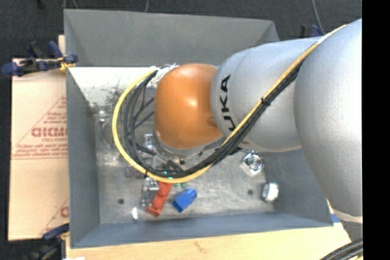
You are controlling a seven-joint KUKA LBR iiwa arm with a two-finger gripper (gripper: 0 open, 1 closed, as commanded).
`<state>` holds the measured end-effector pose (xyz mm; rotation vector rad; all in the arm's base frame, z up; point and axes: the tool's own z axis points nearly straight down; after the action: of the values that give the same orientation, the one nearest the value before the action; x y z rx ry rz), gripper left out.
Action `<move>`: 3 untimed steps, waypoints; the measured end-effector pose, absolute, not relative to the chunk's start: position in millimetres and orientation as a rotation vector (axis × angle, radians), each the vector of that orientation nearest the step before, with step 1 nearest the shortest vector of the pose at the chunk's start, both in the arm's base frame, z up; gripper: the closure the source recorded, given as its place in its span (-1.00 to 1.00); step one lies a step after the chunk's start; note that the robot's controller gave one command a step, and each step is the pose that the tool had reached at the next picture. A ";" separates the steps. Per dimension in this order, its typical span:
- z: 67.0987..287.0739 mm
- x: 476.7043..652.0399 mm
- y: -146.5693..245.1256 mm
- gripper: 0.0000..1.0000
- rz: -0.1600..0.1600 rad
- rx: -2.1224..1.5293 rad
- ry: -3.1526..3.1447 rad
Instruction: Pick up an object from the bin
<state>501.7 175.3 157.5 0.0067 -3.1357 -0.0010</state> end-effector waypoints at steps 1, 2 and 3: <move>136.3 478.9 199.7 -1.00 0.000 0.748 -3.051; 116.4 501.5 140.2 -1.00 0.005 0.959 -2.989; 73.3 500.2 114.9 -1.00 -0.001 1.491 -2.778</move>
Offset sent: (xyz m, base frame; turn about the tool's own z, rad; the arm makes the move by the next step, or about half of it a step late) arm -0.0230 0.0249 -0.0207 -0.4760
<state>500.2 114.9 73.3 1.4906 -2.7785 -0.0010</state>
